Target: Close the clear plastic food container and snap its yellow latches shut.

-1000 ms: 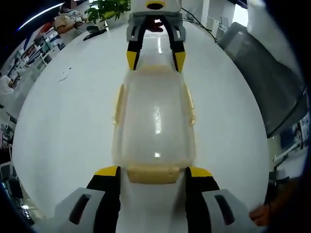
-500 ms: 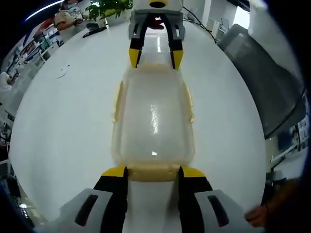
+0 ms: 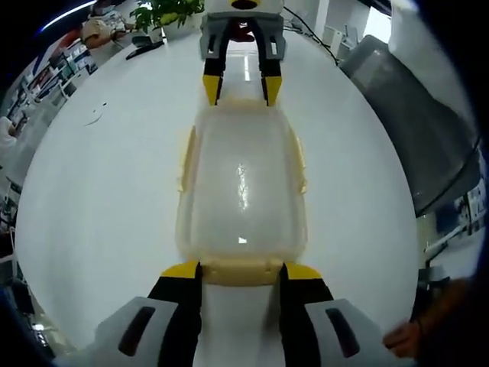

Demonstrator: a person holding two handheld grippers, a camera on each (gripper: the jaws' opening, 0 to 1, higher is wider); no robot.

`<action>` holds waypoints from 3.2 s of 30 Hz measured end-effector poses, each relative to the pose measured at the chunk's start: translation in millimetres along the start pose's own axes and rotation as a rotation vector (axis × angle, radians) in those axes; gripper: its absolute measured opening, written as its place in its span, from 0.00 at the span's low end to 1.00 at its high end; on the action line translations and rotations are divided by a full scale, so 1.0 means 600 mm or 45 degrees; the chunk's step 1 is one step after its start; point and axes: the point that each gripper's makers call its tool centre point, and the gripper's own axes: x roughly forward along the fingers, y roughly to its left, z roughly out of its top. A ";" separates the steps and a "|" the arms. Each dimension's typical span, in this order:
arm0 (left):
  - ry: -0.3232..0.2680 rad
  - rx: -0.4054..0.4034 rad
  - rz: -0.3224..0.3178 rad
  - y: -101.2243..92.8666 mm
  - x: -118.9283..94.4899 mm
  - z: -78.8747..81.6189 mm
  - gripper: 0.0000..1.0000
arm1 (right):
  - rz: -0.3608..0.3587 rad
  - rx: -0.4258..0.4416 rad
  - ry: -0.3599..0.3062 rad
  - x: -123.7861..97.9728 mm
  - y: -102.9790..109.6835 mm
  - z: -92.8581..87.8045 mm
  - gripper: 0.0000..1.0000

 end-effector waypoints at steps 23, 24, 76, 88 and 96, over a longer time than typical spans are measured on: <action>0.081 -0.027 0.031 -0.031 -0.056 0.017 0.31 | 0.009 -0.043 0.032 -0.034 0.011 0.025 0.34; 0.081 -0.029 0.035 -0.033 -0.065 0.019 0.31 | 0.012 -0.047 0.024 -0.040 0.013 0.031 0.34; -0.019 0.046 0.118 -0.021 -0.079 0.334 0.32 | -0.043 -0.054 0.076 -0.310 0.031 -0.139 0.34; -0.052 0.071 0.098 -0.011 -0.029 0.383 0.32 | -0.043 -0.020 0.122 -0.326 0.028 -0.201 0.35; -0.056 0.078 0.103 -0.002 -0.005 0.400 0.32 | -0.038 -0.009 0.144 -0.328 0.018 -0.228 0.35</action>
